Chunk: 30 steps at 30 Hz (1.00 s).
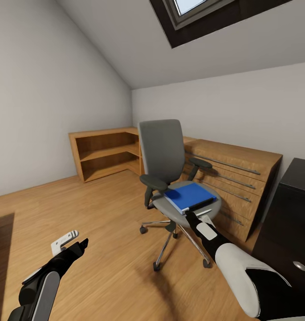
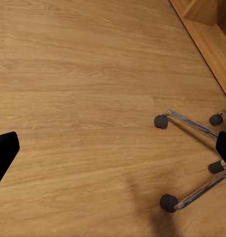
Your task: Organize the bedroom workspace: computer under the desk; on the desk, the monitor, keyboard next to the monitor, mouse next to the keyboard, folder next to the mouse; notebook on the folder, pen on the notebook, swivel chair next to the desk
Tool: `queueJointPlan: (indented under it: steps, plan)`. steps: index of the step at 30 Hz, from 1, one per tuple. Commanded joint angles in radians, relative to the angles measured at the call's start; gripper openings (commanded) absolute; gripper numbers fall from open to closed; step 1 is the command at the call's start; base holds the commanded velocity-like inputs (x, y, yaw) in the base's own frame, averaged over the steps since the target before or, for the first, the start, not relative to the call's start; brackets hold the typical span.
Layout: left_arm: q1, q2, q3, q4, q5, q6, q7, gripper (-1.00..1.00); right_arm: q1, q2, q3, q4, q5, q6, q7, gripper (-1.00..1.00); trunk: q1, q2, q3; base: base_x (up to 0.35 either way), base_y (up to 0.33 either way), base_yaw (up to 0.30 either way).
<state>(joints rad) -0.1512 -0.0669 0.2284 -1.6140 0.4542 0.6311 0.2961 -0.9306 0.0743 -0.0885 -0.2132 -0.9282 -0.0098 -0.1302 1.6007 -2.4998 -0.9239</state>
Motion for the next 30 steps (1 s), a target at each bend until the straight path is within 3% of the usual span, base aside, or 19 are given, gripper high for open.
queueJointPlan:
  steps: [1, 30]
  plan:
    - [-0.001, -0.001, 0.001, -0.001, 0.011, 0.004, 0.008, 1.0, 0.0, 0.001, -0.007, -0.002, -0.001, -0.001, -0.002, 1.0, 0.0, 0.0, -0.001, 0.0, 0.0, 0.0]
    - [-0.001, 0.001, 0.002, -0.001, 0.011, 0.004, 0.008, 1.0, 0.0, 0.001, -0.007, -0.002, -0.001, -0.001, -0.002, 1.0, 0.0, 0.0, -0.001, -0.046, 0.0, 0.0]
